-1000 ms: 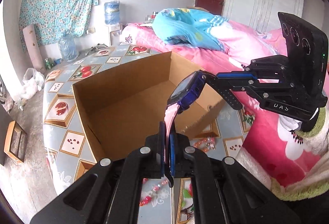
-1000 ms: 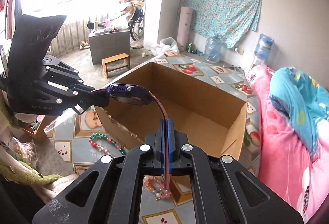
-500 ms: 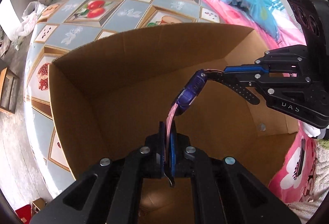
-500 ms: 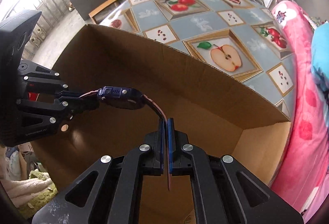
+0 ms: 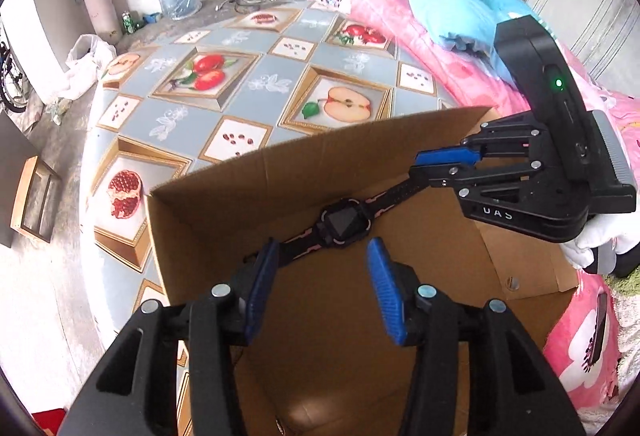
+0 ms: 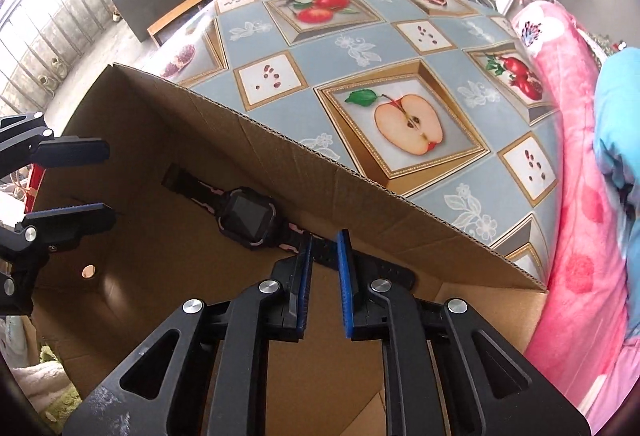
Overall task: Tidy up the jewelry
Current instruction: 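Carry the pink watch into the cardboard box with the left tool and release, then move the right tool to the multicolour beaded bracelet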
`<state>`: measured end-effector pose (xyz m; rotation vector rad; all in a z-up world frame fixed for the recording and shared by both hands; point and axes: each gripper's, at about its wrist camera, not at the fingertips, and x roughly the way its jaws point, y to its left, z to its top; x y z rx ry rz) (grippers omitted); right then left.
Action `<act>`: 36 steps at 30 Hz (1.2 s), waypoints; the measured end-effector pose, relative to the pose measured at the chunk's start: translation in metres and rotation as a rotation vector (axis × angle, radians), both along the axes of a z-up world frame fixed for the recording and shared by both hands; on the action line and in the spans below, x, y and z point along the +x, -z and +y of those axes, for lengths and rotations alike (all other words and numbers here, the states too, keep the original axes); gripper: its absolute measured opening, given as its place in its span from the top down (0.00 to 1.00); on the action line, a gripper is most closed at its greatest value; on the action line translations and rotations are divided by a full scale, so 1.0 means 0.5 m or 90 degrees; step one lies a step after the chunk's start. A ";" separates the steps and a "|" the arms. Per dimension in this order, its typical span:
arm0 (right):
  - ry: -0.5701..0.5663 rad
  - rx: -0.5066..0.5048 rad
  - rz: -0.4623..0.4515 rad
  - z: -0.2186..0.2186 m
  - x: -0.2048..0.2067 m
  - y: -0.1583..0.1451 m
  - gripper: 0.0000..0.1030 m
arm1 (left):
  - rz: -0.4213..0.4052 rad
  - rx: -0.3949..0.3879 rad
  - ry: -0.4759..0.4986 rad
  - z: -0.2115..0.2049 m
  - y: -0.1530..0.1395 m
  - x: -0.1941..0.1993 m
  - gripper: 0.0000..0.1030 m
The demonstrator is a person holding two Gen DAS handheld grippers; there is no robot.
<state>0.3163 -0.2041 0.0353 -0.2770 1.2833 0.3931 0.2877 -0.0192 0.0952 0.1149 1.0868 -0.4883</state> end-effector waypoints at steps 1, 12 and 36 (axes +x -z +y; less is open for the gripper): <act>0.001 0.003 -0.022 -0.003 -0.011 -0.020 0.88 | -0.017 -0.011 -0.003 0.008 -0.016 -0.012 0.53; 0.047 0.167 -0.258 -0.114 -0.321 -0.237 0.57 | -0.221 -0.055 -0.066 0.152 -0.133 -0.289 0.23; 0.184 0.057 -0.212 0.028 -0.599 0.102 0.27 | -0.100 0.138 -0.169 0.113 0.233 -0.413 0.17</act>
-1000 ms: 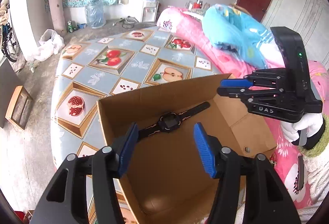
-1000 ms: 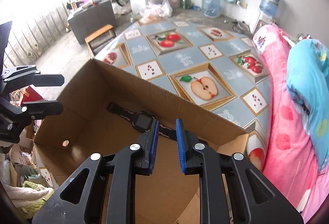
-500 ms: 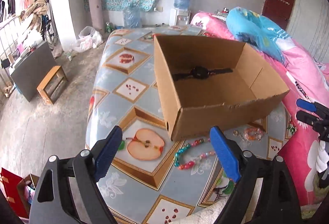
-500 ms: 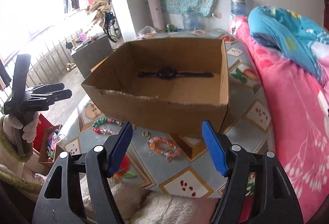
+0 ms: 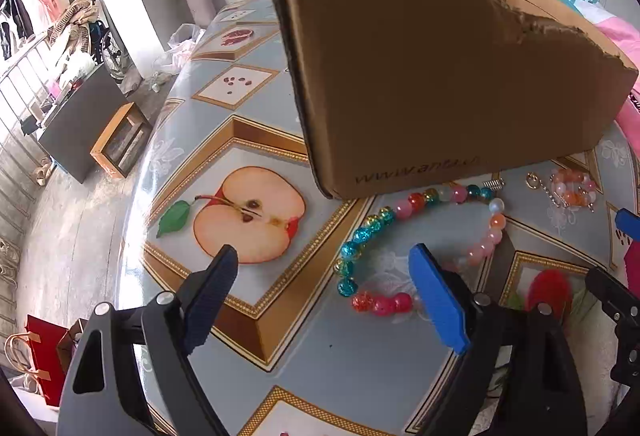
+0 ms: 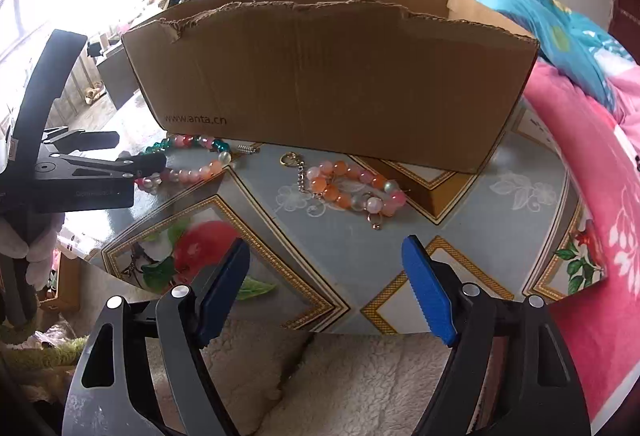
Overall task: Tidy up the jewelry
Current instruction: 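Move the right tool to the multicolour beaded bracelet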
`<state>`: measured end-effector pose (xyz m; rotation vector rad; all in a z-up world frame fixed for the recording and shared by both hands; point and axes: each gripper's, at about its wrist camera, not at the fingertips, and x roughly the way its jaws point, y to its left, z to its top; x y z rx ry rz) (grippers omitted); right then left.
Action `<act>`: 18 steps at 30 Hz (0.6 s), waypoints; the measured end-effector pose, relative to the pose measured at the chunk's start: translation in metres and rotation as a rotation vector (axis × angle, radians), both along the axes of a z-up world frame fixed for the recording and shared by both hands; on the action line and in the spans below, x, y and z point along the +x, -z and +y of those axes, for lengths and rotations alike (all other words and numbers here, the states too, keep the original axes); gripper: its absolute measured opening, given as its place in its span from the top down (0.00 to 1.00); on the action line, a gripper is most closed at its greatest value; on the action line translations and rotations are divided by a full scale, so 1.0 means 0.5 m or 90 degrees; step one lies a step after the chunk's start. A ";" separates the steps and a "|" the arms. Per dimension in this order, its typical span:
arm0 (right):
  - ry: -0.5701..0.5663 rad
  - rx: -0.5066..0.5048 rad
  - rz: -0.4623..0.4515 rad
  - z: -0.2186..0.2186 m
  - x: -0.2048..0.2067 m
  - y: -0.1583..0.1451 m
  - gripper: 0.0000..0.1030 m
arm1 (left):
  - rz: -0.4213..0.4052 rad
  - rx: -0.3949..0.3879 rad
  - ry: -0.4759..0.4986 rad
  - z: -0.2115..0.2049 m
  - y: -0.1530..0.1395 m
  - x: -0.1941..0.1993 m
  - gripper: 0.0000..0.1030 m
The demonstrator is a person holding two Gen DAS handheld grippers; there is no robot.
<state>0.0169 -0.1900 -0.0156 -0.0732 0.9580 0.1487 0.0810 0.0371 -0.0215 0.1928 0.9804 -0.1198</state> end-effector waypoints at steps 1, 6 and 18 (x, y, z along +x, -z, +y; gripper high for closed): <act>-0.002 0.000 0.002 0.005 0.001 0.006 0.24 | 0.001 -0.003 0.002 0.000 0.002 -0.006 0.17; -0.018 -0.007 0.004 0.023 0.003 0.022 0.14 | 0.004 -0.013 0.001 0.013 0.010 -0.033 0.06; -0.042 0.002 -0.012 0.032 -0.010 0.022 0.08 | 0.039 -0.034 0.001 0.028 0.010 -0.021 0.06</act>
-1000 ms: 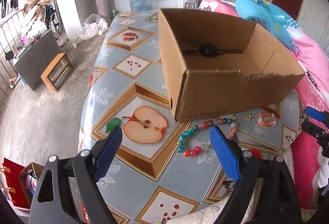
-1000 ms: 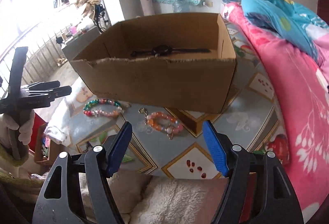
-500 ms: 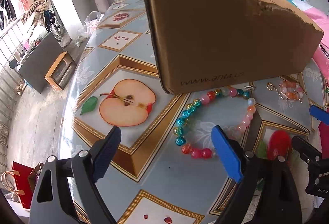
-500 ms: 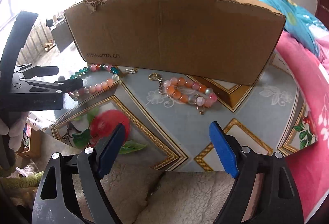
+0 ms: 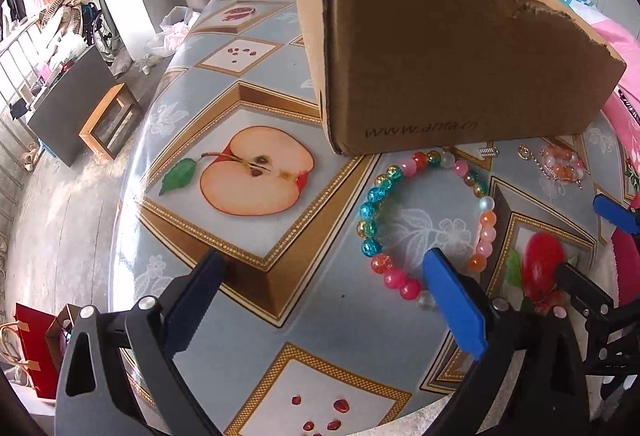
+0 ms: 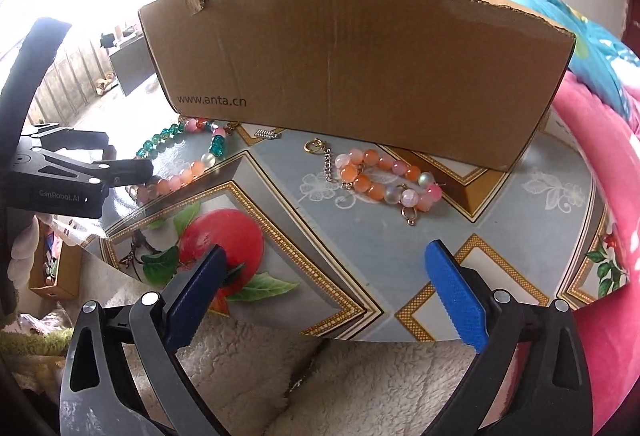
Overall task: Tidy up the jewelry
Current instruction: 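Move the right tool to the multicolour beaded bracelet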
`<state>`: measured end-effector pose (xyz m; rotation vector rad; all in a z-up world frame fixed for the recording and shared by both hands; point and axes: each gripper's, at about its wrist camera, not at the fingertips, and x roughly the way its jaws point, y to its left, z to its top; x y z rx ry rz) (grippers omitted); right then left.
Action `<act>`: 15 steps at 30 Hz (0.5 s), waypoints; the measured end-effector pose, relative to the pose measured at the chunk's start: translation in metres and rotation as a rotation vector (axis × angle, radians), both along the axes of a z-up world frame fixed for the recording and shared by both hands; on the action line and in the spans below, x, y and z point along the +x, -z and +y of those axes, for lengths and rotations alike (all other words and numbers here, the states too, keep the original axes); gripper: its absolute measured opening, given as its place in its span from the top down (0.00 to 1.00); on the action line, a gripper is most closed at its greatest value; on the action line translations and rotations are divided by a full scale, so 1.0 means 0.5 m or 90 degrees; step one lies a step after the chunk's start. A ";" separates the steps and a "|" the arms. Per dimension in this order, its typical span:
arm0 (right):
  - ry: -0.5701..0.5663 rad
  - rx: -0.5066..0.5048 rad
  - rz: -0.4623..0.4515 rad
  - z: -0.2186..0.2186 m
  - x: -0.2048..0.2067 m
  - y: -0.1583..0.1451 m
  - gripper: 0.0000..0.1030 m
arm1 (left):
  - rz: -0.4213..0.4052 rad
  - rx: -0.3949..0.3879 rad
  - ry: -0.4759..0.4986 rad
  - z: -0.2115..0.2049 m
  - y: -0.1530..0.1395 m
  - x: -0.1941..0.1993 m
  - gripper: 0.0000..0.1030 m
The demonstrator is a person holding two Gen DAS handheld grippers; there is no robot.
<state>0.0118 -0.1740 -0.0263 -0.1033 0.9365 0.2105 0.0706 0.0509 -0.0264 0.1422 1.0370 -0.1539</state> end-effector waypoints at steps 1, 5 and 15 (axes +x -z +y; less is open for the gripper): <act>-0.009 -0.001 -0.002 -0.003 -0.005 0.000 0.08 | 0.000 -0.002 0.000 0.000 0.001 0.000 0.06; -0.028 0.009 -0.029 -0.015 -0.024 -0.009 0.08 | -0.013 -0.003 0.005 0.005 0.004 0.000 0.05; -0.083 0.129 -0.095 0.039 0.003 -0.087 0.10 | -0.038 -0.008 0.020 0.011 0.009 -0.003 0.04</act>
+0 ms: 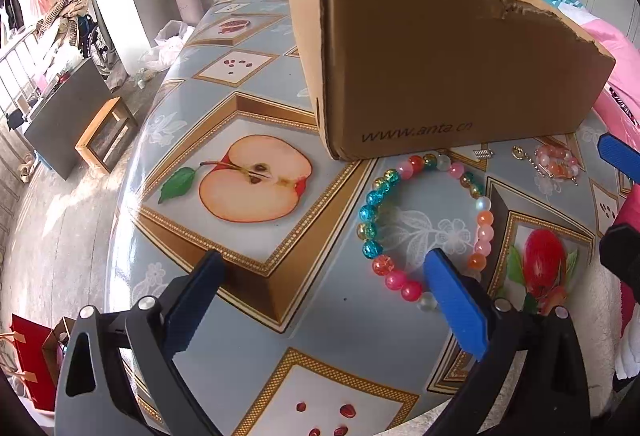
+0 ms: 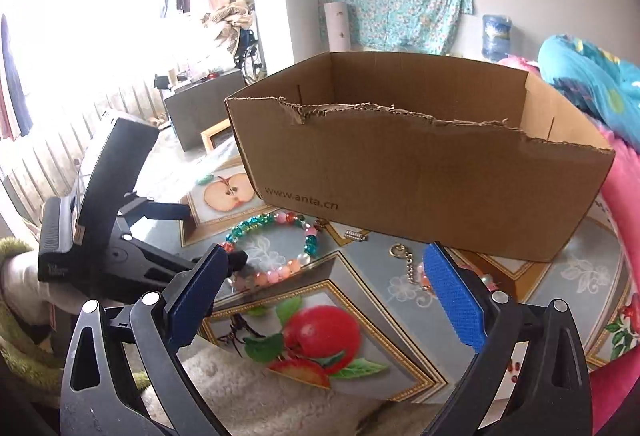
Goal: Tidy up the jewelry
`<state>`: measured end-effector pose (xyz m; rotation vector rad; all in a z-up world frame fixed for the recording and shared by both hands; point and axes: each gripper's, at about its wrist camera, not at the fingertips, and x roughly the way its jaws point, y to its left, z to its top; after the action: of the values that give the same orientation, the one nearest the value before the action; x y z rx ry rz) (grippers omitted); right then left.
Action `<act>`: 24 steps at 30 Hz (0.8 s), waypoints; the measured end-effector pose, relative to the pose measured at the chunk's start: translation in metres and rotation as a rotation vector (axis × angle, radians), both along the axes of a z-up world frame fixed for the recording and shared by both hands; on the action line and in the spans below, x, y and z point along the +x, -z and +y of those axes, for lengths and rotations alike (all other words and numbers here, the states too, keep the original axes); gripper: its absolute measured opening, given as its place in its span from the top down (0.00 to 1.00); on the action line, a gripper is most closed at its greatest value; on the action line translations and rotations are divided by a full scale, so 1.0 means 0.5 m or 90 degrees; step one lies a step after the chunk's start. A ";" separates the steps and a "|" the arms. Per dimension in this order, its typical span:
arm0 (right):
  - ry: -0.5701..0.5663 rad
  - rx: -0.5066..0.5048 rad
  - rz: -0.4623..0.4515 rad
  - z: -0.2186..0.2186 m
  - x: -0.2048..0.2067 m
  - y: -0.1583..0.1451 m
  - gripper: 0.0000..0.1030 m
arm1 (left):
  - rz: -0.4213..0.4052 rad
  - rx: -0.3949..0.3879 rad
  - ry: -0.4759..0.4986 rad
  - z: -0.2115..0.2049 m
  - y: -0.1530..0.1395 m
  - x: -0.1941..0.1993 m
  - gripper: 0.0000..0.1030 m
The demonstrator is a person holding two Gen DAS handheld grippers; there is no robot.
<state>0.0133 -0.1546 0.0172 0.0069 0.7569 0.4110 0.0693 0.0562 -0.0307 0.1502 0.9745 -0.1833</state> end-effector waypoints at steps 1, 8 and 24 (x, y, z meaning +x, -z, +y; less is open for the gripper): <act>-0.003 0.012 0.014 0.003 0.011 0.002 0.16 | -0.003 -0.001 0.002 0.000 0.000 -0.001 0.04; -0.011 0.041 0.112 0.029 0.078 0.033 0.50 | -0.043 -0.010 0.035 0.007 0.003 -0.011 0.04; -0.020 -0.015 0.179 0.075 0.120 0.069 0.92 | -0.084 -0.025 0.144 -0.016 -0.018 0.007 0.52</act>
<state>0.0735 -0.1172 -0.0171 0.0310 1.0402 0.4367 0.0727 0.0483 -0.0217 0.2335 0.8217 -0.3948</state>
